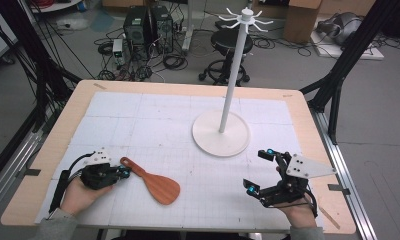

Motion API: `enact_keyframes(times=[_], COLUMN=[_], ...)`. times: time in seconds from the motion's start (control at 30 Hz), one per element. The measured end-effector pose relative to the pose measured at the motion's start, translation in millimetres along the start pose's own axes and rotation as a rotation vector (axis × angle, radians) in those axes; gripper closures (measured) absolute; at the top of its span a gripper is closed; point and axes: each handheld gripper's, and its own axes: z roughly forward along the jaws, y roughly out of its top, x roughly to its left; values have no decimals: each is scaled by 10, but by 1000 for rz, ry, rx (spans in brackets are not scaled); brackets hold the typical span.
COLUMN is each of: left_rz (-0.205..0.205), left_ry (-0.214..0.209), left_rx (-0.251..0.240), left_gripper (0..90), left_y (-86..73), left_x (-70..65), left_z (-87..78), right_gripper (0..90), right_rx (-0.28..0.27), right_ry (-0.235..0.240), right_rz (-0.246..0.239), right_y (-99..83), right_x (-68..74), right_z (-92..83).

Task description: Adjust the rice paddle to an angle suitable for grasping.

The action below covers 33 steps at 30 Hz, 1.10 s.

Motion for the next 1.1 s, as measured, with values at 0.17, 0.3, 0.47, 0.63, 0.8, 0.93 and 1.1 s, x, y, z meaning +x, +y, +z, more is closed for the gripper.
enact_keyframes(times=[0.17,0.3,0.47,0.63,0.8,0.93,1.1], left_rz=[-1,55,81,109,158,155,166], left_ry=[4,26,37,40,45,53,0], left_rx=[4,14,19,23,28,32,18], left_gripper=[895,895,896,896,895,896,895], left_y=[10,44,101,164,210,222,314], left_x=[1,-23,-55,-71,-104,-120,-256], left_z=[15,48,125,196,266,271,253], right_gripper=[18,17,18,18,18,18,18], right_rx=[-3,-3,1,-6,-7,-2,-11], right_ry=[-2,-3,-3,-11,-16,-18,-24], right_rz=[1,0,4,9,13,17,20], right_y=[3,2,-7,-10,-18,-29,-15], right_x=[5,5,8,9,11,6,4], right_z=[-16,-17,-20,-54,-74,-90,-123])
